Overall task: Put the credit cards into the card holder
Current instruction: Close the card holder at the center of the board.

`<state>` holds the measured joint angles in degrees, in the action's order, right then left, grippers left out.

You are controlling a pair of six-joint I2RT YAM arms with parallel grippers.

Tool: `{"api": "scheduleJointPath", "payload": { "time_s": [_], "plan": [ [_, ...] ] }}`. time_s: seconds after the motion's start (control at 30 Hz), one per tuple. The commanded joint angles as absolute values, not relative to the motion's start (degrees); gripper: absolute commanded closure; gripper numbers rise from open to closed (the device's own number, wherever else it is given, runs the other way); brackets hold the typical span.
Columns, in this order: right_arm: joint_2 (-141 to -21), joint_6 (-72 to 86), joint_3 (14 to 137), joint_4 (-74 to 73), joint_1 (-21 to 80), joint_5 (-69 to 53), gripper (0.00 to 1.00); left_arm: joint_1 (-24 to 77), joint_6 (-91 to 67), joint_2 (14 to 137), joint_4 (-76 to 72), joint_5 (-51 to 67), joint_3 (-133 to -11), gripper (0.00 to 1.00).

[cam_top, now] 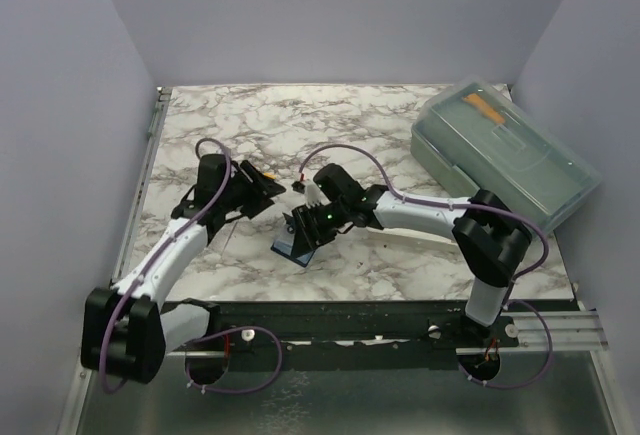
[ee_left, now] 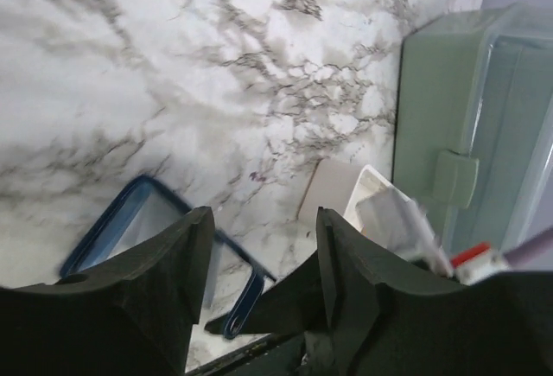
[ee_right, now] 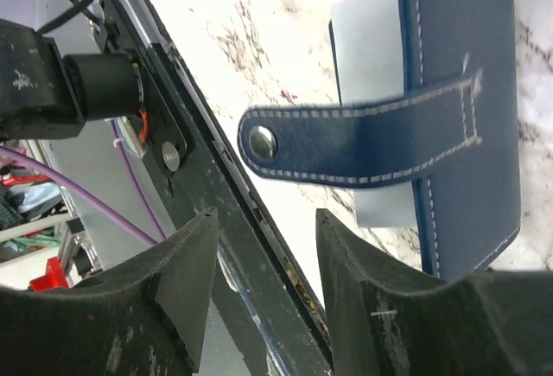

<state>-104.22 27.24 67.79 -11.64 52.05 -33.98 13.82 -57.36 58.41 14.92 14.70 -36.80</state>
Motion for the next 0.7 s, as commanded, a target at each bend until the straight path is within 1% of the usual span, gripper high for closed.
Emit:
{"api": "scheduleJointPath", "payload": {
  "time_s": [0.0, 0.03, 0.1, 0.17, 0.23, 0.33, 0.43, 0.53, 0.67],
  "plan": [
    [-101.52, 28.44, 65.45, -7.15, 52.29, -36.51, 0.49, 13.01, -53.81, 74.05, 0.10, 32.72, -41.06, 0.46],
    [-102.26, 28.44, 65.90, -7.86, 52.29, -37.16, 0.52, 13.07, -54.29, 77.26, -3.25, 36.27, -41.43, 0.48],
    [-102.94, 29.09, 65.67, -6.92, 52.29, -38.22, 0.56, 13.52, -55.39, 83.10, -8.16, 42.43, -41.85, 0.56],
    [-102.00, 30.33, 64.40, -5.56, 52.29, -36.99, 0.57, 14.86, -56.22, 86.76, -11.99, 47.78, -41.33, 0.65],
    [-100.52, 30.18, 64.56, -7.64, 52.29, -34.20, 0.55, 16.00, -55.19, 85.98, -12.65, 48.23, -39.06, 0.69],
    [-98.03, 28.65, 65.74, -13.30, 52.30, -31.04, 0.50, 16.27, -54.51, 81.01, -12.25, 46.41, -33.13, 0.70],
    [-95.35, 26.28, 67.08, -18.78, 52.31, -28.94, 0.45, 16.17, -52.76, 76.51, -8.16, 42.95, -28.59, 0.71],
    [-93.10, 24.31, 68.37, -23.02, 52.06, -26.40, 0.35, 16.00, -51.01, 72.62, -3.08, 38.24, -26.11, 0.71],
    [-92.14, 23.54, 68.68, -24.63, 49.66, -23.94, 0.26, 15.96, -50.74, 68.73, -0.41, 32.75, -22.96, 0.74]
  ]
}}
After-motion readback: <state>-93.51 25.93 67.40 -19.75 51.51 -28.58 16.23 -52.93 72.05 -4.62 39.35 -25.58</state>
